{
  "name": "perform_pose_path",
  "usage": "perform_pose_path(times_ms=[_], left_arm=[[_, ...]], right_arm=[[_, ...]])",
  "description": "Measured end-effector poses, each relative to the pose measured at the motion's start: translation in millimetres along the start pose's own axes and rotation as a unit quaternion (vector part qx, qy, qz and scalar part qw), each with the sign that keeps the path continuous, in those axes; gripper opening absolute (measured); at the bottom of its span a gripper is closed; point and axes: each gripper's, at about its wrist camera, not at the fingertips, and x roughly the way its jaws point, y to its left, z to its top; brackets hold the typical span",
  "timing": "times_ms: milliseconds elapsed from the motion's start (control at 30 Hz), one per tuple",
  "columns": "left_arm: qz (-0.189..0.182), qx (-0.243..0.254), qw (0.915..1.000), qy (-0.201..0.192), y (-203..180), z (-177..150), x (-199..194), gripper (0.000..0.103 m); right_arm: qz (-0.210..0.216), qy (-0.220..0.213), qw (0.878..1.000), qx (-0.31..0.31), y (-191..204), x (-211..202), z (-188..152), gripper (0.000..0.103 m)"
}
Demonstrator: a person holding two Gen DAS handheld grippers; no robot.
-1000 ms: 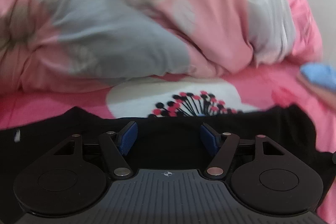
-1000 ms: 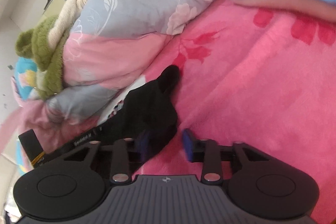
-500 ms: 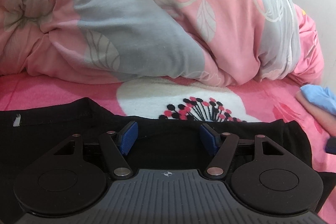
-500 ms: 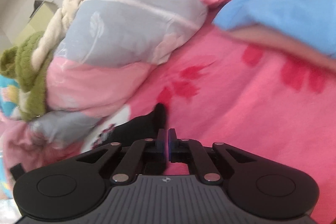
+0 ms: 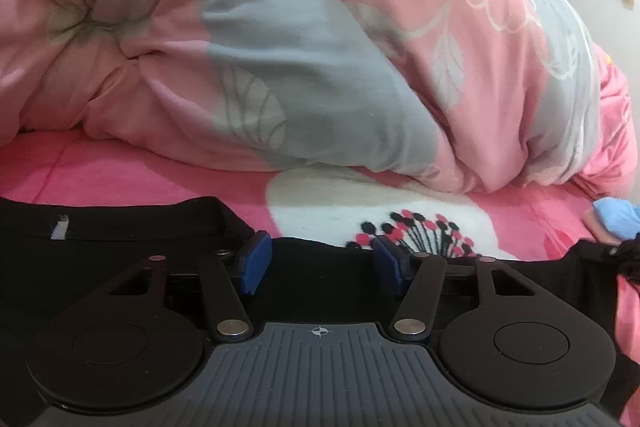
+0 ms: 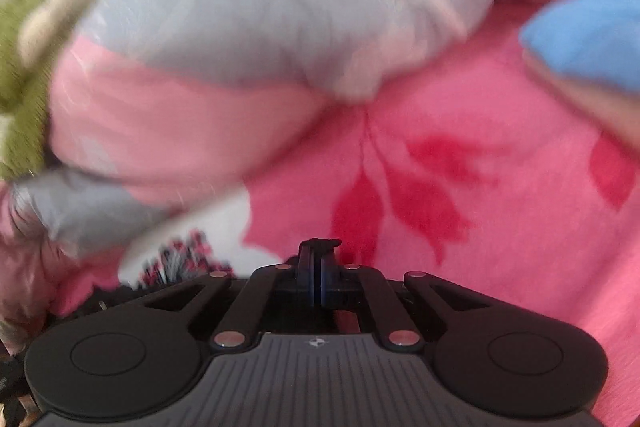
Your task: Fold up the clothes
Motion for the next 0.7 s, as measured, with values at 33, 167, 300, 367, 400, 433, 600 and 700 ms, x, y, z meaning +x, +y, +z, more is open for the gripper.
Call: perform_pose_path(times_ms=[33, 167, 300, 367, 400, 433, 600, 700], left_arm=[[0.001, -0.002, 1.0, 0.0, 1, 0, 0, 0.057], [0.004, 0.004, 1.0, -0.001, -1, -1, 1, 0.057], [0.004, 0.009, 1.0, 0.0, -1, -1, 2, 0.058], [0.005, 0.013, 0.9999, 0.001, -3, -1, 2, 0.058], [0.005, 0.012, 0.9999, 0.001, -2, -1, 2, 0.058], [0.004, 0.012, 0.9999, 0.001, -2, -1, 1, 0.058], [0.002, 0.01, 0.9999, 0.001, -2, -1, 1, 0.058], [0.001, 0.009, 1.0, 0.001, -2, -1, 1, 0.058]], right_arm=[[-0.002, -0.019, 1.0, -0.002, 0, -5, 1, 0.002], [-0.029, -0.014, 0.999, 0.005, -10, 7, 3, 0.002], [-0.035, -0.009, 0.999, 0.02, -24, 22, 0, 0.001], [-0.031, -0.009, 0.999, 0.028, -27, 23, 0, 0.001], [-0.029, -0.006, 0.999, 0.03, -26, 19, 1, 0.002], [-0.027, -0.003, 0.999, 0.032, -25, 15, 3, 0.005], [-0.027, -0.03, 0.999, 0.017, -18, -41, -6, 0.044], [-0.02, -0.009, 1.0, -0.005, -10, -77, -24, 0.044]])
